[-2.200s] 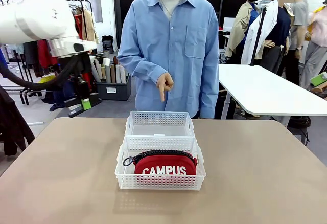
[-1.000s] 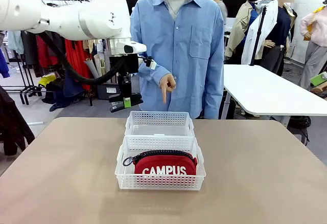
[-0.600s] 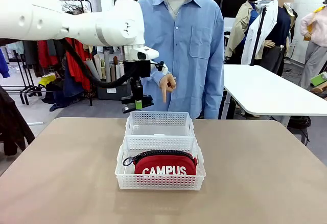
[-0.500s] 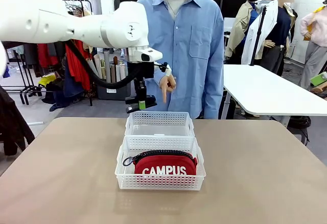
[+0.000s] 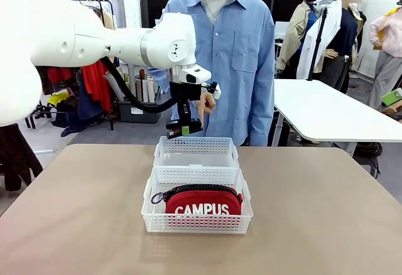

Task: Distribute items into two baskets.
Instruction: Place the picked Stapler into the Organizing basket as instructed by the person.

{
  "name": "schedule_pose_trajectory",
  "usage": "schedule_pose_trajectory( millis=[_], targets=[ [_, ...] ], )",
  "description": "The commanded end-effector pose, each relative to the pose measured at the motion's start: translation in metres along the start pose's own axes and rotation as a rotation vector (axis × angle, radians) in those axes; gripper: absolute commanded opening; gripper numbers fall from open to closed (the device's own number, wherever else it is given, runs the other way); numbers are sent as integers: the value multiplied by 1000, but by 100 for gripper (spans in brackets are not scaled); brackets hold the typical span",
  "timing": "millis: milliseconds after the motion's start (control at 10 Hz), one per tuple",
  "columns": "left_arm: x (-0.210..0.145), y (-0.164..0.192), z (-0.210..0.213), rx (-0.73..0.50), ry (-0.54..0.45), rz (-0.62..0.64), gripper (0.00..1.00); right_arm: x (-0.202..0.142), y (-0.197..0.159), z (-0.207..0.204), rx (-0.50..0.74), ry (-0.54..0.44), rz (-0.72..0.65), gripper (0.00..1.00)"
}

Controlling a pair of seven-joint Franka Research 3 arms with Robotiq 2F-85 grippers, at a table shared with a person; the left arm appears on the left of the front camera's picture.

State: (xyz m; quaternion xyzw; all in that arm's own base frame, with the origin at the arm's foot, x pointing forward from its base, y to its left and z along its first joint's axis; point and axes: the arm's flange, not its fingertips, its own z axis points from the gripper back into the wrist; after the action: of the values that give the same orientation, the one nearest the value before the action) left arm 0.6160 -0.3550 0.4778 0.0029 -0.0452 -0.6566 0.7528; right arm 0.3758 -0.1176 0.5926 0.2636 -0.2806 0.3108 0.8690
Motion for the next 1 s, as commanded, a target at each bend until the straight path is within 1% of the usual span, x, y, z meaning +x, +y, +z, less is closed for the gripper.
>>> schedule_pose_trajectory(
  millis=[0,400,900],
  targets=[
    [14,8,-5,33,-9,-39,0,1,1,0,2,-2,3,100],
    [26,10,-39,34,-24,-72,0,1,1,0,2,-2,3,100],
    [29,-1,-77,4,1,-109,0,1,1,0,2,-2,3,100]
  ],
)
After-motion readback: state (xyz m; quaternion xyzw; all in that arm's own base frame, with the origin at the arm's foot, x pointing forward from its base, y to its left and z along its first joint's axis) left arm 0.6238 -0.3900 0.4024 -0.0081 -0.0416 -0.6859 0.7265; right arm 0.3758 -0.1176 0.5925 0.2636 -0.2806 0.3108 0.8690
